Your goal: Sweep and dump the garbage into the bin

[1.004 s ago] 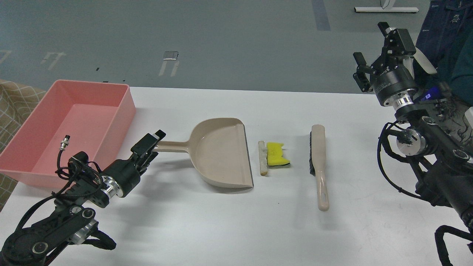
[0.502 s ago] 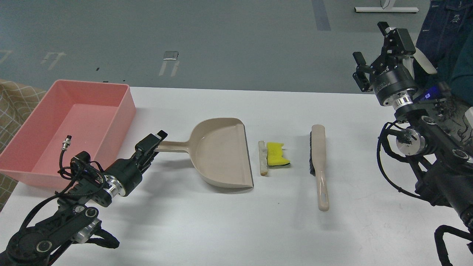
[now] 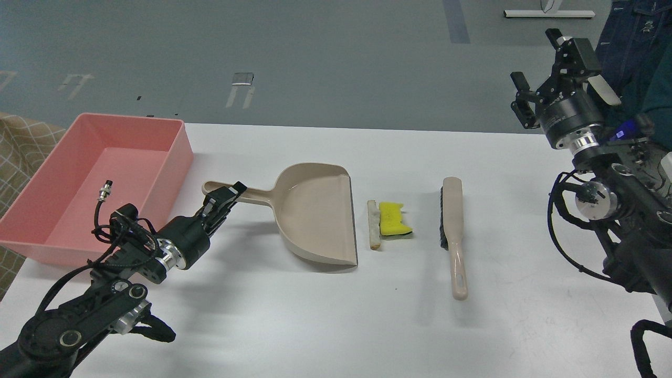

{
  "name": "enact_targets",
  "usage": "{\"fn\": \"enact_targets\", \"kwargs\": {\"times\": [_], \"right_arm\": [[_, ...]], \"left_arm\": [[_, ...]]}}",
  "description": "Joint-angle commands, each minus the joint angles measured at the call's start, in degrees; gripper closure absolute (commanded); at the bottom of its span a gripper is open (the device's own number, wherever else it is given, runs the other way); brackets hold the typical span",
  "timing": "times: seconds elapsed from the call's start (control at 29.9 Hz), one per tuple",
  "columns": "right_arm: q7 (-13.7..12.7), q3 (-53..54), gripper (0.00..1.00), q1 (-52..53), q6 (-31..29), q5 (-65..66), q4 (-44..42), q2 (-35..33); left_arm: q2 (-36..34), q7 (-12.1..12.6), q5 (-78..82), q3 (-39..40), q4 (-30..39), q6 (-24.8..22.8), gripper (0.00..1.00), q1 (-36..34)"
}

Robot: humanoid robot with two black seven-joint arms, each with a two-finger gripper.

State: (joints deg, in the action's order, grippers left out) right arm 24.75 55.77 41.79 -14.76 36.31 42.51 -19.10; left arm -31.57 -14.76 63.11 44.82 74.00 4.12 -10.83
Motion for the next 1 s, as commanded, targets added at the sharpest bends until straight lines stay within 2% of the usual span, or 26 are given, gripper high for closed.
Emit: {"fn": "enact_targets", "kwargs": {"times": [0.0, 0.07, 0.17, 0.3, 0.43, 0.5, 0.77, 0.97], "right_arm": [[-1.01, -6.87, 0.0, 0.75, -1.84, 0.34, 3.87, -6.88], [-2.59, -12.33, 0.0, 1.8, -3.08, 0.43, 7.92, -11.47], [-6.54, -18.58, 0.0, 4.09, -3.43, 0.52, 13.37, -17.62], [-14.53, -24.82, 0.0, 6.2, -3.61, 0.96, 20.14, -25.79], [-18.68, -28.34, 0.0, 7.25, -4.31, 5.52, 25.15, -30.64], [-20.61, -30.71, 0.0, 7.26, -5.1, 11.21, 30.5, -33.53], [-22.37, -38.36, 0.0, 6.82, -6.42, 24.4, 46.85, -42.06], [-24.74, -42.05, 0.0, 6.64, -6.51, 28.03, 49.86, -42.34]], "left_arm": [[-0.16, -0.18, -0.01, 0.01, 0.01, 0.01, 1.0, -0.42], [-0.16, -0.18, 0.08, 0.01, 0.01, 0.01, 1.0, -0.86], [-0.16, -0.27, 0.08, 0.01, 0.01, 0.01, 1.0, -1.04], [-0.07, -0.18, 0.08, 0.01, 0.01, 0.01, 1.0, -1.04], [-0.07, -0.35, 0.08, 0.01, 0.1, -0.08, 1.0, -1.04], [-0.07, -0.36, 0.08, 0.01, 0.1, -0.08, 1.0, -1.12], [0.02, -0.36, 0.17, 0.09, 0.1, -0.08, 1.0, -1.12], [0.1, -0.36, 0.26, 0.01, 0.36, -0.08, 1.0, -1.39]]}}
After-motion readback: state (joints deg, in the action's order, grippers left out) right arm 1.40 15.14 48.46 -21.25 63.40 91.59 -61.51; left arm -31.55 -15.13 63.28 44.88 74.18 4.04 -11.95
